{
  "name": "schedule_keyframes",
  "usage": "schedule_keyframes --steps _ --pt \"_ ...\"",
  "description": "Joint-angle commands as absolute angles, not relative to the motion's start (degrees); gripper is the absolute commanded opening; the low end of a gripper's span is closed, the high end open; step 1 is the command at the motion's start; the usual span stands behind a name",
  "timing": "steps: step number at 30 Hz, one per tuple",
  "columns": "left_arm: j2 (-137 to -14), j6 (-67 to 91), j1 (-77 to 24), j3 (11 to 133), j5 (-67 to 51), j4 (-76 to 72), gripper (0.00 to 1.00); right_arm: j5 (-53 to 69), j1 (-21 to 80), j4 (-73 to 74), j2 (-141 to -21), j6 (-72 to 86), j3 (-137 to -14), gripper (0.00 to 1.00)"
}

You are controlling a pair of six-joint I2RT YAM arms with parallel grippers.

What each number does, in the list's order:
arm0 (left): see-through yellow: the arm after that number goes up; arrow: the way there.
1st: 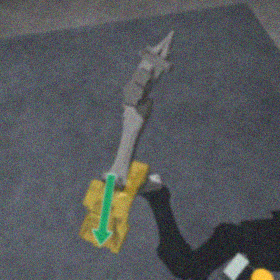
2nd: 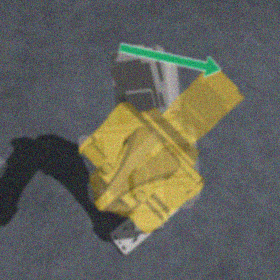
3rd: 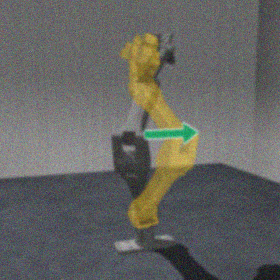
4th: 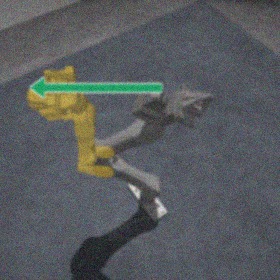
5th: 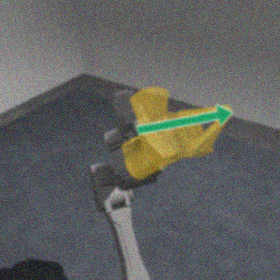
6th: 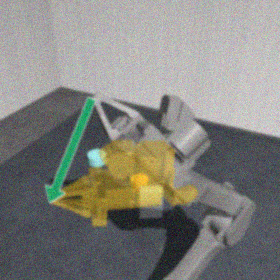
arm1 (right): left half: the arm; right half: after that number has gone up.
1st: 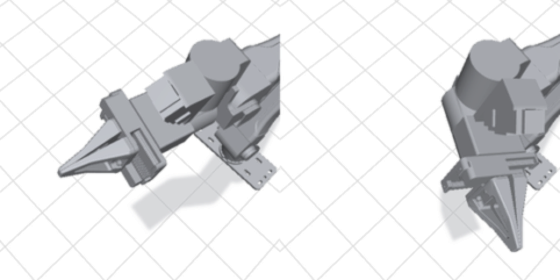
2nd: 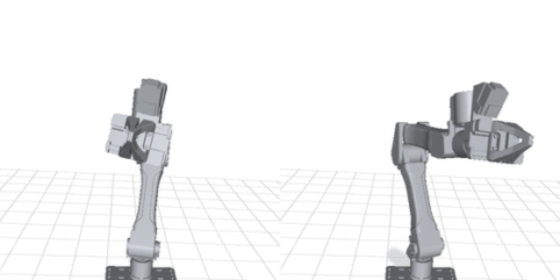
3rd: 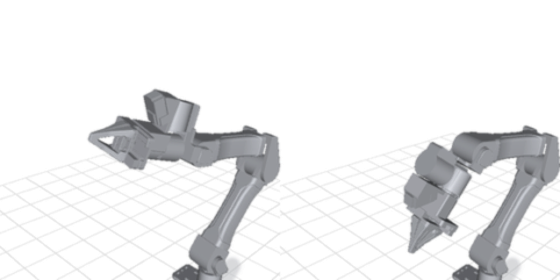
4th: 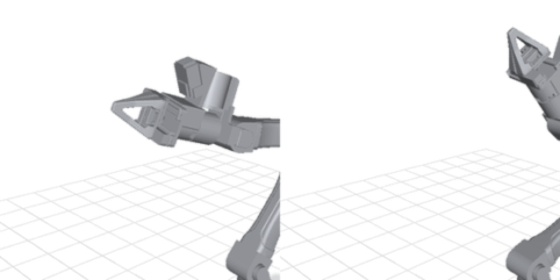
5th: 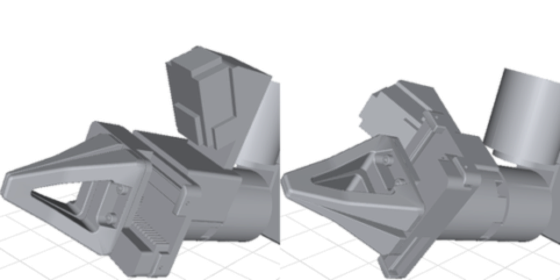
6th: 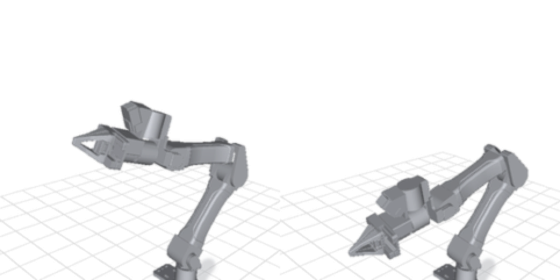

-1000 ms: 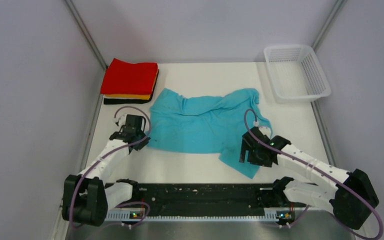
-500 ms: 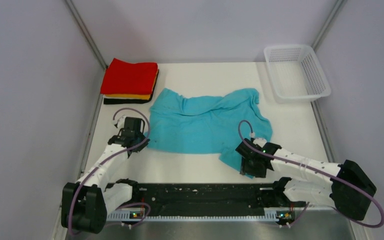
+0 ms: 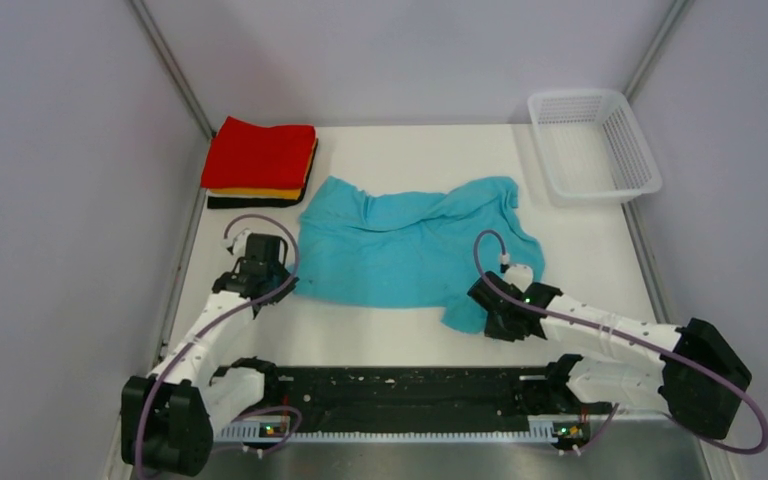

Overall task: Fold and stack the t-shirts
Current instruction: Flatten out the tshirt

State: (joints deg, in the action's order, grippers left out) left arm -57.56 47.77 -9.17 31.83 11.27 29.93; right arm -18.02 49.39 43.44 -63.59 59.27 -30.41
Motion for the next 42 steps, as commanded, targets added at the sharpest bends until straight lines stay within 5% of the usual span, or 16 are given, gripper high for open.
schedule_keyframes --steps 1,12,30,34,42 --pt "-55.45 45.99 -9.32 39.4 10.21 29.58 0.0 -28.43 48.87 39.97 -58.59 54.13 -37.48 0.0" --pt "-47.23 41.7 -9.32 65.79 13.25 34.13 0.0 -42.59 45.71 39.66 -47.15 34.3 -70.2 0.0" --pt "-43.41 37.07 -9.32 108.6 7.64 45.13 0.0 -5.26 45.7 49.83 -58.57 14.34 -130.16 0.0" --pt "-42.3 36.92 -9.32 109.71 5.83 44.16 0.0 -5.87 45.71 49.53 -58.49 12.94 -132.63 0.0" --pt "-47.02 36.66 -9.32 98.7 7.53 41.5 0.0 -34.78 45.71 41.42 -57.56 8.21 -113.66 0.0"
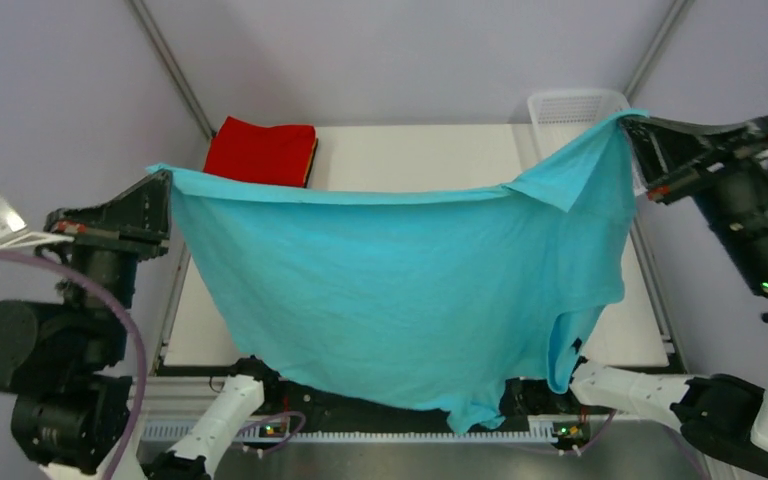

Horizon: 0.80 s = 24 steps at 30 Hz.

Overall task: Fold and stack the t-shirts
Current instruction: Flatten out the tshirt

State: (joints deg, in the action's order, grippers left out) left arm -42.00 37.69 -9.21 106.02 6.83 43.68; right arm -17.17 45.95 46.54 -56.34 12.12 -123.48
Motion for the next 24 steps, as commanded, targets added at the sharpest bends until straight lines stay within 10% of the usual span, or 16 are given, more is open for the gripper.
schedule_keyframes --steps 1,7,13,24 --pt "-48.0 36.53 -9.32 94.3 8.66 40.4 0.0 -39.72 45.75 38.44 -57.22 6.68 -108.91 0.0" --pt "-62.96 34.91 -9.28 78.02 16.63 30.74 0.0 -57.91 41.9 15.38 -60.91 -1.59 -83.36 0.01" --pt "-87.65 33.58 -8.7 78.56 22.72 23.35 0.0 -33.02 24.84 8.79 -74.83 10.61 -72.12 0.01" --pt "-126.82 32.9 -5.44 108.92 16.2 28.55 0.12 -15.98 16.65 11.83 -118.9 14.83 -97.38 0.06"
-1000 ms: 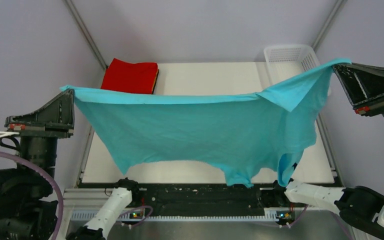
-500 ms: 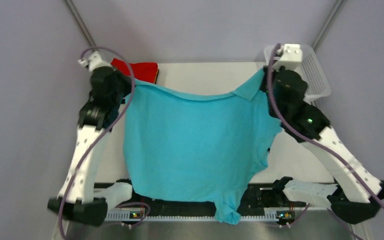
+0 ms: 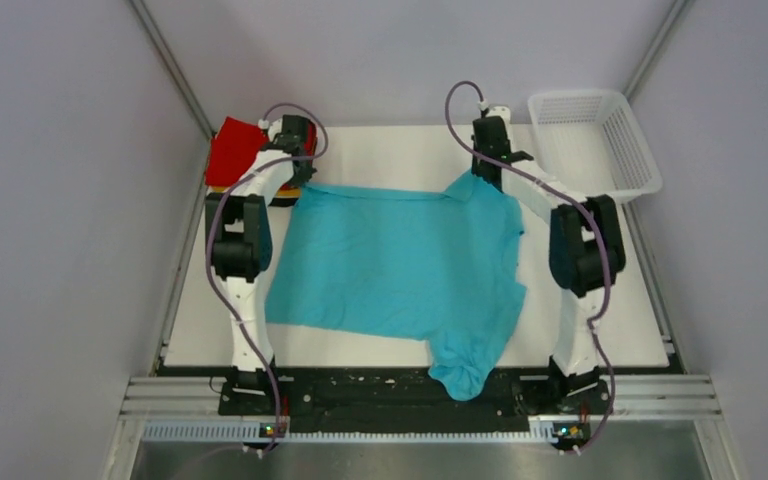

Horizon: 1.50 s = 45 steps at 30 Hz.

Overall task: Fold and stack the t-shirts
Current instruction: Flatten out the tshirt

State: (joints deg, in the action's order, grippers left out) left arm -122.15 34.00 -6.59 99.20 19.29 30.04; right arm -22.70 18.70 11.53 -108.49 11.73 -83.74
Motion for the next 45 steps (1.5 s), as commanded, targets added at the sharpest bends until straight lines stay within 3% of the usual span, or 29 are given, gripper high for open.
schedule_keyframes --steps 1,2,3,4,5,6,9,12,14,19,24,31,38,45 --pt "-128.45 32.73 -5.37 111.29 15.32 29.09 0.29 -15.98 16.39 13.84 -123.0 15.42 -101.86 0.09" --pt "-129.58 32.58 -5.36 113.13 15.08 29.66 0.49 -16.3 16.17 15.09 -126.63 15.97 -106.29 0.14" --pt "-130.27 32.34 -5.36 114.59 15.08 29.94 0.87 -16.46 15.86 15.54 -129.87 16.33 -110.44 0.18" --pt "-130.43 32.12 -5.36 115.51 15.37 29.9 0.97 -16.03 15.32 15.96 -133.2 17.07 -115.01 0.27" --pt "-130.11 31.96 -5.36 116.27 15.49 29.93 0.99 -14.47 14.68 17.02 -136.31 18.32 -120.13 0.45" --pt "-129.4 31.85 -5.36 116.51 15.21 29.78 0.99 -11.35 14.01 20.33 -138.97 19.88 -125.26 0.55" --pt "-124.98 30.6 -5.43 114.32 11.84 28.19 0.99 -4.35 12.9 25.03 -141.05 22.19 -131.71 0.67" --pt "-118.58 30.44 -5.83 108.99 11.37 27.04 0.99 -0.76 12.9 22.21 -133.92 22.28 -120.23 0.82" --pt "-114.19 30.14 -6.1 105.56 12.81 26.52 0.99 -0.31 12.97 18.05 -126.85 22.6 -109.18 0.97" --pt "-109.21 29.99 -6.2 102.11 10.74 28.37 0.99 4.41 12.94 7.04 -111.05 24.19 -85.08 0.99" --pt "-107.81 30.41 -6.73 101.23 9.44 30.26 0.99 11.34 13.02 2.13 -107.4 27.1 -75.08 0.99" --pt "-103.08 32.46 -11.22 90.11 3.05 29.9 0.99 15.4 13.18 -1.85 -112.09 30.12 -74.94 0.99" --pt "-94.73 36.28 -16.21 65.67 5.29 18.87 0.99 17.01 13.5 1.74 -122.5 29.29 -87.25 0.98" --pt "-96.01 38.69 -16.16 57.67 5.63 18.54 0.99 15.84 13.82 -1.09 -131.0 30.58 -97.65 0.98"
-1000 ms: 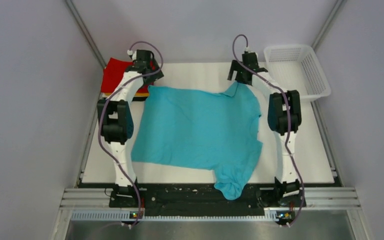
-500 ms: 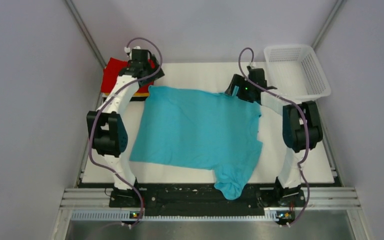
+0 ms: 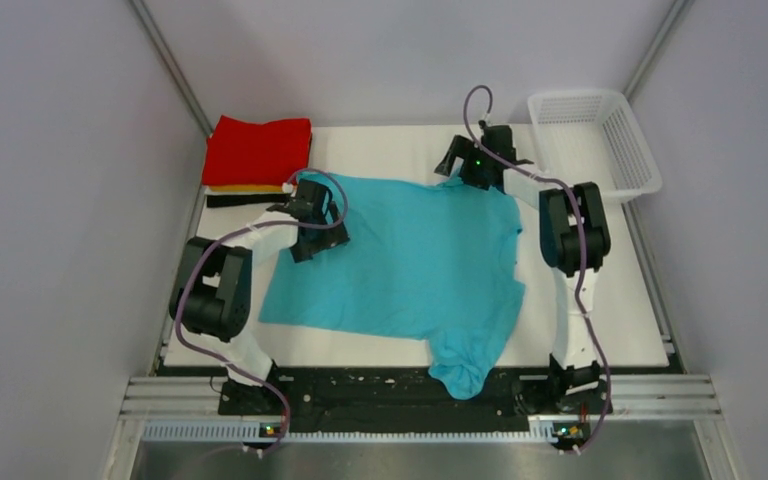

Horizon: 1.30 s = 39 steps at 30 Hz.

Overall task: Fold and stack the t-shirts
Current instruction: Flatten out the tshirt

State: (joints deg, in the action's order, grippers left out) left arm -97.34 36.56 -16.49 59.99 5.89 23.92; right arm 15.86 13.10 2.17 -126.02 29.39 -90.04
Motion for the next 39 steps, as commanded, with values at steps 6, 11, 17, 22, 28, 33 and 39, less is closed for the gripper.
schedule_keyframes --steps 6,11,17,22,28,33,39 --pt "-97.56 39.71 -16.17 56.82 6.85 21.08 0.99 17.41 14.62 -7.58 -145.5 32.86 -119.77 0.98" --pt "-93.01 38.49 -16.26 57.22 7.79 22.72 0.99 15.83 16.41 -0.24 -143.02 28.53 -124.78 0.98" --pt "-87.28 37.72 -16.39 56.83 6.22 22.35 0.99 6.96 16.92 -0.17 -116.84 22.59 -97.59 0.99" --pt "-82.7 37.65 -16.5 54.42 4.97 22.11 0.99 3.38 16.89 3.05 -98.24 24.08 -76.71 0.99" --pt "-79.49 37.74 -16.59 51.5 4.67 22.06 0.99 8.55 17.11 0.58 -95.64 27.48 -67.98 0.99" --pt "-78.26 38.33 -16.59 48.08 4.39 20.64 0.99 9.32 17.18 -0.9 -102.96 28.11 -73.41 0.99" --pt "-80.69 39.26 -16.61 45.6 3.66 18.77 0.99 9.44 17.23 -1.94 -115.62 28.62 -83.75 0.98"
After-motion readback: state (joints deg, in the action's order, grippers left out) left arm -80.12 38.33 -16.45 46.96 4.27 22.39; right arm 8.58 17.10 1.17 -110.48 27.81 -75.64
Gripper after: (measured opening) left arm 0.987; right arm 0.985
